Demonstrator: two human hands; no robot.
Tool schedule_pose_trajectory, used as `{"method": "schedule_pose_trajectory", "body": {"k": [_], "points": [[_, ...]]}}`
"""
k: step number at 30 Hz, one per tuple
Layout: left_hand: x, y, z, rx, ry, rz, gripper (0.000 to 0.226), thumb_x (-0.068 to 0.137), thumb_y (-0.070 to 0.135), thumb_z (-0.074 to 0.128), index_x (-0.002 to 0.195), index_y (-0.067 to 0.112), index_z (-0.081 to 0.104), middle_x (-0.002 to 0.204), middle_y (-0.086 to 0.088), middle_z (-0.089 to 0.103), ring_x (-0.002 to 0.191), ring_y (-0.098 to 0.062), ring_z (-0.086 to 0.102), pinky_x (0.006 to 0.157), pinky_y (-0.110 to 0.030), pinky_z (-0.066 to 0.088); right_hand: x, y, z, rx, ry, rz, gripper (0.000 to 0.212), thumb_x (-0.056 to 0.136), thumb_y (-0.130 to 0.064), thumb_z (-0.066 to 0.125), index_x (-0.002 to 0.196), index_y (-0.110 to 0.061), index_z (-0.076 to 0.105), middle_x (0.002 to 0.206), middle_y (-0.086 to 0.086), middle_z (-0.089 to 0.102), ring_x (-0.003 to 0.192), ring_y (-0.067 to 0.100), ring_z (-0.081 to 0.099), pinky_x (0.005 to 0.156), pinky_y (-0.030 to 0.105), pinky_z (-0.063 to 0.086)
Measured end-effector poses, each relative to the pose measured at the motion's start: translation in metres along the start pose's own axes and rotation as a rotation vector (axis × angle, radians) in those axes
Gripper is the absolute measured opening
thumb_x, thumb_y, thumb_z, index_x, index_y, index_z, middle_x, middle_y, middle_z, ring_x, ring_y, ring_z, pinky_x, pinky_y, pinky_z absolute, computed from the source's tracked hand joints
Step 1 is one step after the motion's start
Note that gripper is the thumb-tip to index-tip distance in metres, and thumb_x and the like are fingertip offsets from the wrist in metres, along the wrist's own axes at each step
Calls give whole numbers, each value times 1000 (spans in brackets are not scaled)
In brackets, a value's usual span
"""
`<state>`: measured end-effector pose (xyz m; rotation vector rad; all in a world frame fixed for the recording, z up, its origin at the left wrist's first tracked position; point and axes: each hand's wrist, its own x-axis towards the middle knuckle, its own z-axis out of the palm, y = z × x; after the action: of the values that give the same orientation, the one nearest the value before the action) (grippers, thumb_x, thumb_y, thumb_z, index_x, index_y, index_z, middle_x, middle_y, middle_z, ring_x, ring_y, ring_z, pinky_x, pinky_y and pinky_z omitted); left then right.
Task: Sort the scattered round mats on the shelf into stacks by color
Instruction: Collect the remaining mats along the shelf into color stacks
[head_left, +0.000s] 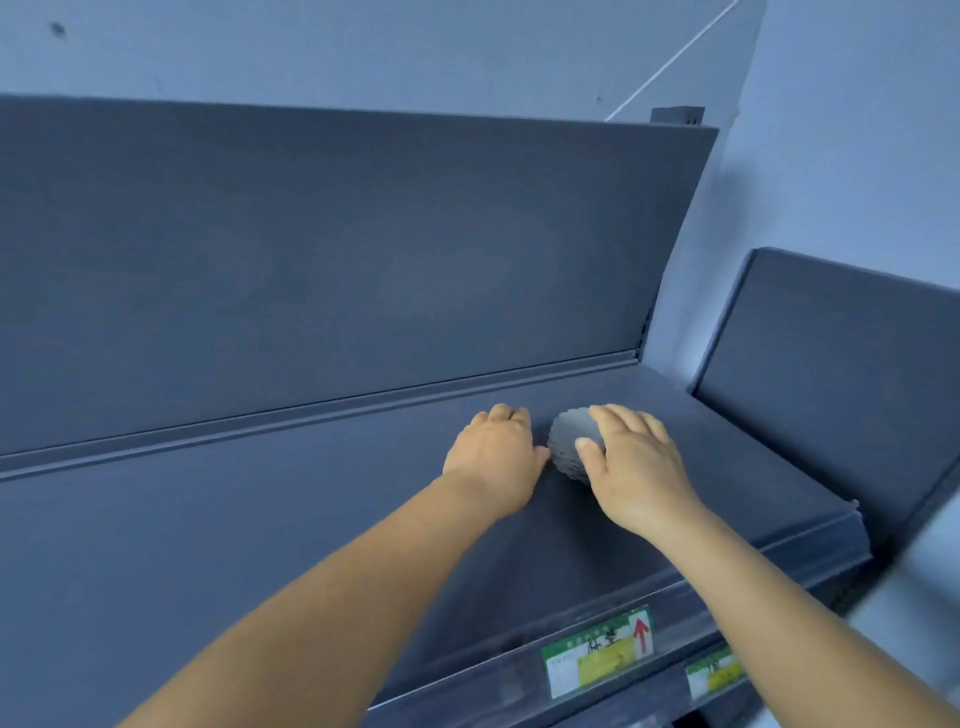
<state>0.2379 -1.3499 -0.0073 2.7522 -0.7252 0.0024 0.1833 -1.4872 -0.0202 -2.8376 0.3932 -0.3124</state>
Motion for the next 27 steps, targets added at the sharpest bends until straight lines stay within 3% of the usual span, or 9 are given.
{"method": "schedule_pose_trajectory", "body": {"k": [6, 16, 27], "points": [[-49, -55, -25, 164, 61, -41, 40, 100, 32, 38, 132, 8, 42, 136, -7, 45, 125, -24, 42, 105, -32, 33, -21, -73, 14, 83, -91, -196, 52, 100, -38, 34, 147, -17, 29, 154, -4, 30, 143, 16, 21, 116, 29, 18], [-199, -185, -81, 240, 53, -334, 33, 98, 34, 40, 116, 9, 52, 125, -6, 51, 118, -25, 47, 97, -31, 35, -90, -242, 45, 200, -243, -497, 50, 101, -39, 33, 147, -20, 29, 153, -8, 32, 142, 14, 25, 110, 29, 26], [-398, -322, -135, 236, 170, -583, 39, 96, 34, 42, 127, 11, 51, 129, -5, 53, 120, -25, 48, 97, -32, 37, -219, -444, 79, 269, -300, -769, 48, 100, -37, 37, 143, -16, 36, 148, -2, 41, 138, 20, 33, 109, 31, 29]]}}
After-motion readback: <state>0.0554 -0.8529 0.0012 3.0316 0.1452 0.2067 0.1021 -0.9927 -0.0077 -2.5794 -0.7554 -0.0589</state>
